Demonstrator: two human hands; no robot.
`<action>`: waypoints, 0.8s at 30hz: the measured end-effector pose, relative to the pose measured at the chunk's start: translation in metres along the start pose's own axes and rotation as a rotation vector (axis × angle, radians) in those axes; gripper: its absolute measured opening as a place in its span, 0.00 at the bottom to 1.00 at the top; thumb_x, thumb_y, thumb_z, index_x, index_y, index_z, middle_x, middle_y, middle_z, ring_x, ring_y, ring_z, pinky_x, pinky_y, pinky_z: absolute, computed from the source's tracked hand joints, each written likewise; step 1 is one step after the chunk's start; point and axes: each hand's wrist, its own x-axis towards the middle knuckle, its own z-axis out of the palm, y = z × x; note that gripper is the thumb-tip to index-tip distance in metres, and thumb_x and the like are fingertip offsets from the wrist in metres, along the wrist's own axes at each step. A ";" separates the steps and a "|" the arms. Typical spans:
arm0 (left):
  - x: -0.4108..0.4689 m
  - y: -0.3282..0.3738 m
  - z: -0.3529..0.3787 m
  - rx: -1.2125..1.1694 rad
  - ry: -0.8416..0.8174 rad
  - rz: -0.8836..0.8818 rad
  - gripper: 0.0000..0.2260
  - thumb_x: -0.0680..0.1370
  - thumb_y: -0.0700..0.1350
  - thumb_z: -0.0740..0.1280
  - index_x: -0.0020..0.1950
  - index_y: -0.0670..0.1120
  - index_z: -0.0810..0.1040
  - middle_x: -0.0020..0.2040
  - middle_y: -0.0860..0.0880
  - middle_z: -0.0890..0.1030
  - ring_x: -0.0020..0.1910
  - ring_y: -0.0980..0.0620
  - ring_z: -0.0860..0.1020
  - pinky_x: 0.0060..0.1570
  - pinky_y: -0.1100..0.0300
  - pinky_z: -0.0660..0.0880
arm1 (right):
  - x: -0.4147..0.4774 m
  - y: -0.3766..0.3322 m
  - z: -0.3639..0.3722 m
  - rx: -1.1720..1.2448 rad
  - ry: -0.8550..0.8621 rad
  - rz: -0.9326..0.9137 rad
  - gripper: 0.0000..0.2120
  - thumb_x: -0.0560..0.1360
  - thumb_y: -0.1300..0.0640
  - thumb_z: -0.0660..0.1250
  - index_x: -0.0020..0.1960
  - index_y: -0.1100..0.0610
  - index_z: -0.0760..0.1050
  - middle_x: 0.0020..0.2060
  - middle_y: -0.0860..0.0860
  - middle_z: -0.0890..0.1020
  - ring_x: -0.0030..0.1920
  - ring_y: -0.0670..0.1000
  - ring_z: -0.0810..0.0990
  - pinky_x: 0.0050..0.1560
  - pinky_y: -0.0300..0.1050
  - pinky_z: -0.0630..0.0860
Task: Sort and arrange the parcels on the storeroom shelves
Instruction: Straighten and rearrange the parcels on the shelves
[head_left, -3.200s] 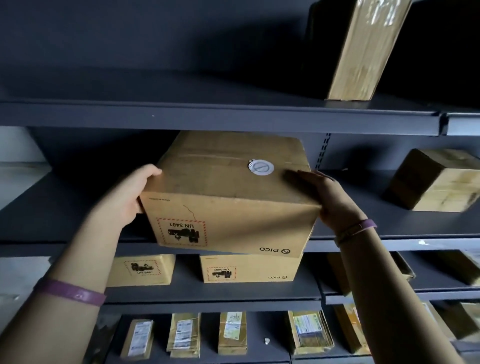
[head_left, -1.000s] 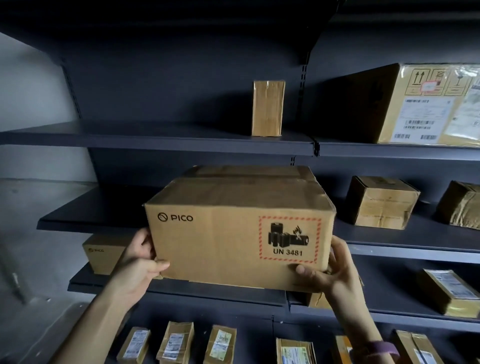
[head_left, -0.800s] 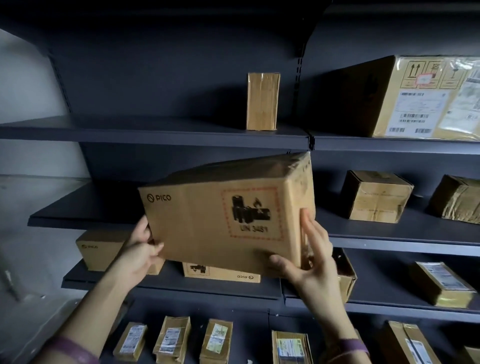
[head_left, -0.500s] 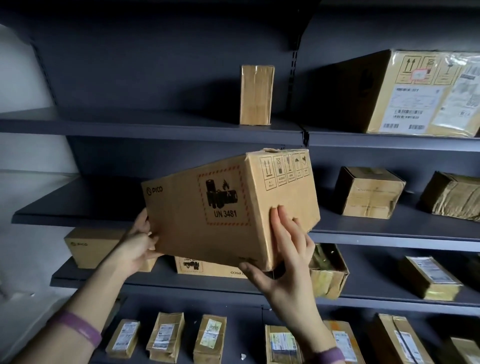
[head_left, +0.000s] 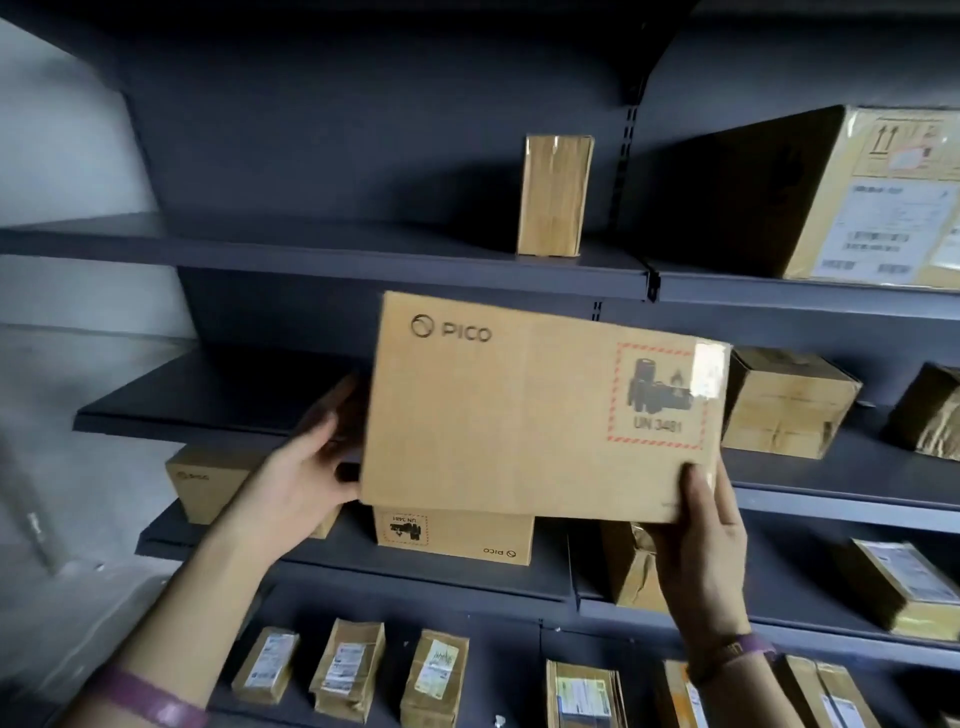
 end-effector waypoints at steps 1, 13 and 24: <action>0.002 -0.002 -0.001 0.043 0.061 0.013 0.27 0.74 0.47 0.70 0.72 0.58 0.68 0.65 0.46 0.77 0.59 0.46 0.80 0.46 0.45 0.80 | 0.003 0.002 -0.003 0.020 0.004 0.022 0.17 0.81 0.52 0.59 0.69 0.51 0.72 0.66 0.59 0.77 0.61 0.56 0.77 0.52 0.48 0.81; 0.002 -0.023 0.004 -0.324 0.099 -0.059 0.23 0.81 0.50 0.59 0.75 0.46 0.64 0.72 0.36 0.68 0.70 0.40 0.69 0.59 0.45 0.76 | 0.015 0.030 -0.016 -0.031 0.051 0.198 0.20 0.79 0.52 0.65 0.69 0.51 0.68 0.69 0.59 0.71 0.67 0.55 0.72 0.64 0.52 0.75; -0.005 -0.043 0.040 -0.322 0.159 0.165 0.19 0.73 0.39 0.66 0.64 0.43 0.73 0.60 0.41 0.80 0.61 0.43 0.78 0.53 0.41 0.77 | 0.009 0.013 0.061 -0.368 -0.114 0.010 0.27 0.80 0.39 0.57 0.77 0.39 0.56 0.78 0.42 0.57 0.78 0.43 0.53 0.77 0.51 0.56</action>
